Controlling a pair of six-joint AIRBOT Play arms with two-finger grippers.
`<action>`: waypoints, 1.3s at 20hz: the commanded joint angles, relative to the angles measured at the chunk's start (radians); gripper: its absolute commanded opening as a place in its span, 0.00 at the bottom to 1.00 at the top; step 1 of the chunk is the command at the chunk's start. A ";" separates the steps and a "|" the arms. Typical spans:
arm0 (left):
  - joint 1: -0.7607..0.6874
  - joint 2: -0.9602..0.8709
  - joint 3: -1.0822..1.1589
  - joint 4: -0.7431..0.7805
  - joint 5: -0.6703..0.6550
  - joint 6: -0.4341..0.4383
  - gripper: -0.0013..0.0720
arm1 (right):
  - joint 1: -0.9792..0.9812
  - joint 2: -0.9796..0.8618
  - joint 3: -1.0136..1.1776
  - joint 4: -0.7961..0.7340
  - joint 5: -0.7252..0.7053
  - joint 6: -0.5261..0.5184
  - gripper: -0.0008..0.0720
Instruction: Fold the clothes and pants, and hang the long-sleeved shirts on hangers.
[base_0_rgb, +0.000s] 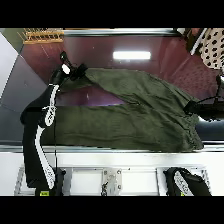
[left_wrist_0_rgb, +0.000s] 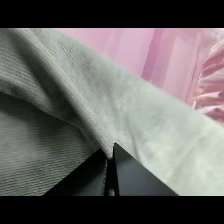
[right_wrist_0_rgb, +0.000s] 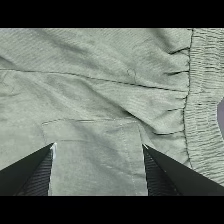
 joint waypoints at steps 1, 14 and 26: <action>0.011 0.072 0.002 0.002 0.047 0.020 0.03 | 0.001 0.001 0.001 0.006 0.000 0.000 0.82; -0.369 0.832 -0.747 0.312 -0.465 0.254 0.03 | 0.001 0.001 0.001 0.026 -0.001 0.000 0.82; -0.336 0.942 -0.673 0.241 -0.637 0.491 0.81 | 0.001 0.001 0.001 0.039 0.000 0.000 0.82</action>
